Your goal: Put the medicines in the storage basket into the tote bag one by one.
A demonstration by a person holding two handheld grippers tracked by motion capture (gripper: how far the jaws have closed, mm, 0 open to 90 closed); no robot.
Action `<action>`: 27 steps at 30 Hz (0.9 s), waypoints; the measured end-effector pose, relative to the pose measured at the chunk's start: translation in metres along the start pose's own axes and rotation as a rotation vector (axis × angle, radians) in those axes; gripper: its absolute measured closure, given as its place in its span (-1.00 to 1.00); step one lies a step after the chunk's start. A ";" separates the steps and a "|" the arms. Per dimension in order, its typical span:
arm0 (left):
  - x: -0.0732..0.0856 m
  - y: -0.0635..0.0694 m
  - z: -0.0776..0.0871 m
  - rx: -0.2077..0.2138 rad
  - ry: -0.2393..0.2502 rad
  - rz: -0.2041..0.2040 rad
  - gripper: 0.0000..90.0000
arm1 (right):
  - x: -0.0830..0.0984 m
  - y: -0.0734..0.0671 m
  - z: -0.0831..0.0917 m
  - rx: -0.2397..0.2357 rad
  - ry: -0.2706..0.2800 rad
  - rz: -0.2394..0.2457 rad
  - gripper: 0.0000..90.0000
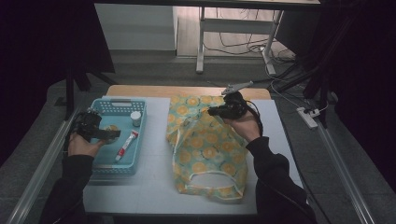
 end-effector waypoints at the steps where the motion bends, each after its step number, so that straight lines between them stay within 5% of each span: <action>1: 0.000 -0.001 -0.003 -0.001 -0.014 0.001 -1.00 | 0.000 0.000 0.000 -0.001 -0.001 0.001 1.00; 17: -0.005 -0.016 -0.033 -0.061 -0.140 0.022 -1.00 | 0.004 0.002 0.002 -0.006 0.001 -0.002 1.00; 27: -0.006 -0.017 -0.031 -0.040 -0.154 0.058 -0.93 | 0.004 0.002 0.003 -0.003 0.003 -0.001 1.00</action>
Point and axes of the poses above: each handheld gripper's, and its own axes: z roughly backward along the jaws, x roughly out of its underside, y roughly to its right, the point moved 5 cm from there along -z, roughly forward along the jaws, and after that the axes turned 11 degrees about x, right-handed, at the moved point
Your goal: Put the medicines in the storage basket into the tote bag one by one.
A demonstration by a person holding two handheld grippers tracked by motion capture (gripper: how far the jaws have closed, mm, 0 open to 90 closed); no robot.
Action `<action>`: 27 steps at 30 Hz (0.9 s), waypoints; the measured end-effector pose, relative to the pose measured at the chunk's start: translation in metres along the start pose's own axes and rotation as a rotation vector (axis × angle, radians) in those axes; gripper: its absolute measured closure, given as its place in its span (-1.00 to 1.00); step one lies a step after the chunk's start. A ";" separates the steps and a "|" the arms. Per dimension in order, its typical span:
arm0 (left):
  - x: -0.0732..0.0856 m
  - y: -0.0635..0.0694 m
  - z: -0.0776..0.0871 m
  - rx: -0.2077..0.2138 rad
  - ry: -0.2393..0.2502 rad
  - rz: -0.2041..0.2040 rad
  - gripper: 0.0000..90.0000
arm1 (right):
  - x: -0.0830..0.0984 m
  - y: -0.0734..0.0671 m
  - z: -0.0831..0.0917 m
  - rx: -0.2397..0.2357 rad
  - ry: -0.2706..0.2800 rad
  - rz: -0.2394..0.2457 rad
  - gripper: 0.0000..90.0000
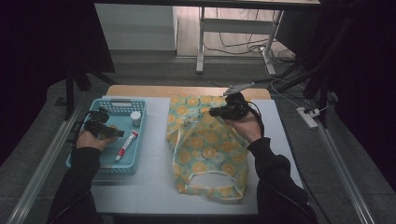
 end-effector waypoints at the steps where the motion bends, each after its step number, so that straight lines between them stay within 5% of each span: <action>1: 0.000 -0.001 0.001 -0.015 -0.010 -0.008 -0.92 | 0.000 0.000 0.000 -0.001 -0.002 0.000 1.00; 7: -0.002 -0.002 -0.002 -0.126 -0.035 -0.015 -0.94 | 0.000 -0.002 -0.002 -0.004 -0.004 0.002 1.00; 12: 0.000 -0.002 -0.006 -0.157 -0.085 -0.030 -0.97 | 0.000 -0.003 -0.003 -0.006 -0.003 0.003 1.00; 19: 0.002 -0.001 -0.009 -0.093 -0.096 0.007 -0.89 | 0.001 -0.002 -0.002 -0.007 0.001 0.005 1.00; 22: 0.005 -0.002 -0.009 -0.027 -0.102 0.032 -0.75 | 0.001 -0.001 -0.001 -0.007 0.003 0.002 1.00; 27: 0.005 -0.002 -0.009 -0.012 -0.097 0.028 -0.60 | 0.001 -0.001 -0.001 -0.007 0.005 0.001 1.00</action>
Point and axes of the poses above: each handheld gripper's, and its own axes: z roughly backward along the jaws, x roughly out of its underside, y roughly to its right, the point moved 5 cm from there along -z, roughly forward along the jaws, and after that the axes turned 11 degrees about x, right-handed, at the moved point
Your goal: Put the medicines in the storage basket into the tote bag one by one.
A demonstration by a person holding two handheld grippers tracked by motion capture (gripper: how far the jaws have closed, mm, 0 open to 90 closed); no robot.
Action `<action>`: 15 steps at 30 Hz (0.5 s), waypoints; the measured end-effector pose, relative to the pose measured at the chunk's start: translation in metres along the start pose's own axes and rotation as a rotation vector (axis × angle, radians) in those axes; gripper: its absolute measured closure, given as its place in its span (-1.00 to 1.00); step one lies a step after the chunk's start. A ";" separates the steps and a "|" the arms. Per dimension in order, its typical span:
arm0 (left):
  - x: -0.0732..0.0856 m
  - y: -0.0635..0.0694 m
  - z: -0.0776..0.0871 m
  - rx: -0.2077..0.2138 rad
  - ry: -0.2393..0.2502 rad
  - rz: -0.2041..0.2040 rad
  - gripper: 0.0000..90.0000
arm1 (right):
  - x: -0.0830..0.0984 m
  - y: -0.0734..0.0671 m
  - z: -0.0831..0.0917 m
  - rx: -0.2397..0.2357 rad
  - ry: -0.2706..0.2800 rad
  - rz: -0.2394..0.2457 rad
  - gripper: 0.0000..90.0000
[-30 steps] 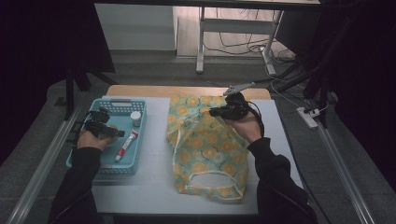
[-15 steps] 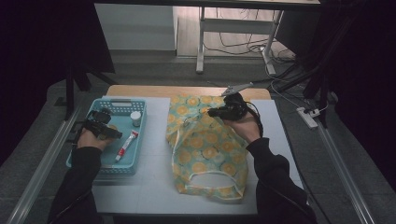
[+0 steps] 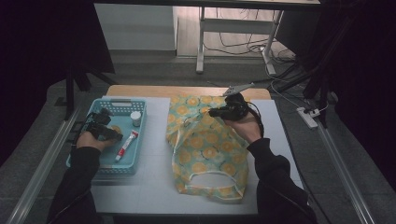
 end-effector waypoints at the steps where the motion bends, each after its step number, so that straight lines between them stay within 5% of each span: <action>1: 0.000 0.000 0.000 0.001 0.000 -0.003 -0.57 | 0.000 0.000 0.000 -0.001 0.001 0.001 1.00; 15: -0.001 -0.002 0.011 0.054 0.052 0.020 -0.54 | 0.002 0.003 0.001 0.001 0.009 -0.009 1.00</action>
Point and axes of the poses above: each handheld gripper's, and its own axes: z roughly backward along the jaws, x roughly out of its underside, y roughly to its right, the point moved 5 cm from there along -z, roughly forward along the jaws, and after that the axes turned 11 degrees about x, right-handed, at the moved point
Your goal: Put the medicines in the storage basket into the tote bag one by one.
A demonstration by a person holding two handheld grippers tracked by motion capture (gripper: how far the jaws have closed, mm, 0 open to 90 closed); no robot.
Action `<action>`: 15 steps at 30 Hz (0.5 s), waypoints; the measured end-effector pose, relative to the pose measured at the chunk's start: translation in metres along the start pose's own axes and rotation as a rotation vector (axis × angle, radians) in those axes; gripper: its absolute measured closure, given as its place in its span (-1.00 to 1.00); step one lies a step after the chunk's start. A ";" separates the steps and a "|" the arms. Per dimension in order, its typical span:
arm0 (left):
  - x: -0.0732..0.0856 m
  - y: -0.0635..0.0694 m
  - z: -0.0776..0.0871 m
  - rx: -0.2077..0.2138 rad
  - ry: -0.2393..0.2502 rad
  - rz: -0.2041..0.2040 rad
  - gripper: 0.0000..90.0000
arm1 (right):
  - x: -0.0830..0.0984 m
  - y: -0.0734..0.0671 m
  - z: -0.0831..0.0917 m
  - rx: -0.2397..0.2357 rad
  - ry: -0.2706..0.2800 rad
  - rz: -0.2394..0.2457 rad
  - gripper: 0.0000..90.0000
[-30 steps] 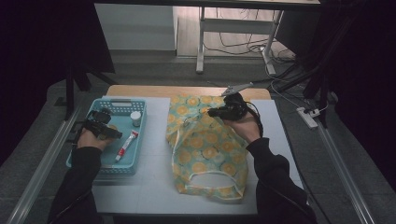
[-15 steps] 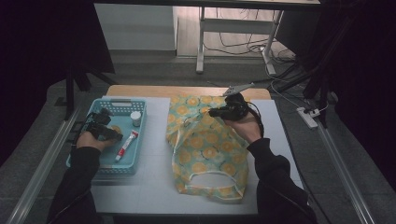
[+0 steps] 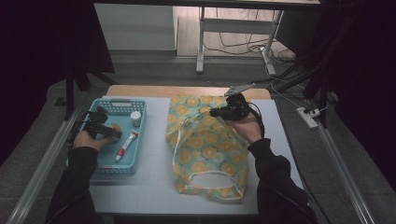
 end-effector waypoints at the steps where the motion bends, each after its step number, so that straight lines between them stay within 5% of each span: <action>1: 0.000 0.001 0.002 0.008 0.010 -0.008 -0.54 | 0.000 0.000 0.000 -0.001 -0.002 0.000 1.00; 15: 0.003 0.020 0.029 0.096 0.076 -0.108 -0.54 | -0.002 0.000 -0.002 0.007 0.007 -0.010 1.00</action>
Point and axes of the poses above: each handheld gripper's, and its own axes: z roughly backward along the jaws, x roughly out of its underside, y roughly to its right, the point moved 5 cm from there along -z, roughly forward along the jaws, and after that the axes turned 11 degrees about x, right-handed, at the moved point
